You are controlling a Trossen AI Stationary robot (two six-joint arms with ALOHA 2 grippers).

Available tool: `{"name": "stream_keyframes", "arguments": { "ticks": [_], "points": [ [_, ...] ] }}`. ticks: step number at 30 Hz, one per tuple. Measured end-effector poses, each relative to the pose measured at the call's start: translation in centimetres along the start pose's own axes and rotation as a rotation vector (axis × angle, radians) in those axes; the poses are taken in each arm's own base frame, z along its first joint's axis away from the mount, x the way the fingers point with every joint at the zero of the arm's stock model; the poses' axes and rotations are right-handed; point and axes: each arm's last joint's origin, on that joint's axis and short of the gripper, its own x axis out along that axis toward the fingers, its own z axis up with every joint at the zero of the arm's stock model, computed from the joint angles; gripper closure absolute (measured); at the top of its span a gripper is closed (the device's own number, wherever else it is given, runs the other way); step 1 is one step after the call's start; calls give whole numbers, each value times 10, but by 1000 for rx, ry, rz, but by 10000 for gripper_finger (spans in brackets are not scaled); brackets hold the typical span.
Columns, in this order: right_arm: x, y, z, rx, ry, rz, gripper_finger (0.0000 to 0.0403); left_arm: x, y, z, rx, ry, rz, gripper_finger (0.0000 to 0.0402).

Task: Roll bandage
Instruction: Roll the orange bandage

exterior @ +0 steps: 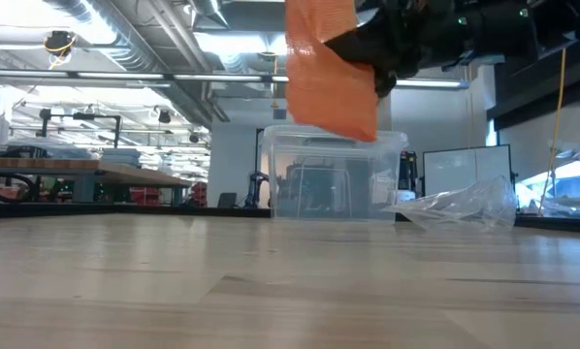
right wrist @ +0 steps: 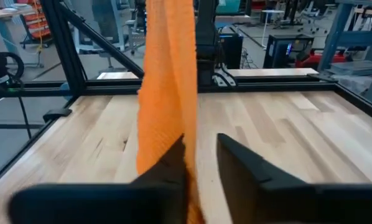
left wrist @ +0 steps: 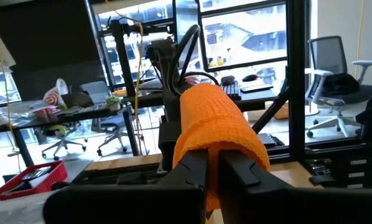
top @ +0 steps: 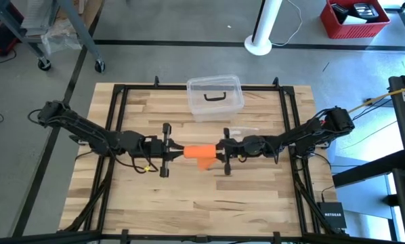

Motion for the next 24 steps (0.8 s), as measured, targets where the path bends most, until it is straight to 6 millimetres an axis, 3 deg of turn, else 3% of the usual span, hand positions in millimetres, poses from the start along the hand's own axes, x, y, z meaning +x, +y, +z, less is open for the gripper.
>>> {"name": "stream_keyframes", "arguments": {
  "ticks": [7, 13, 20, 24],
  "points": [
    [1, 0, -2, -37, 41, 6, 259, 0, -1, -2, 1, 18, -5, 396],
    [2, 0, -1, 11, 49, 5, 256, 0, -1, -3, 1, 33, -8, 396],
    [12, 5, 29, 51, -35, 34, 256, 0, -1, -5, 7, 45, -10, 396],
    [15, 8, 30, 37, 44, 135, 256, 0, -1, -5, 12, 46, -10, 396]
  ]
}}
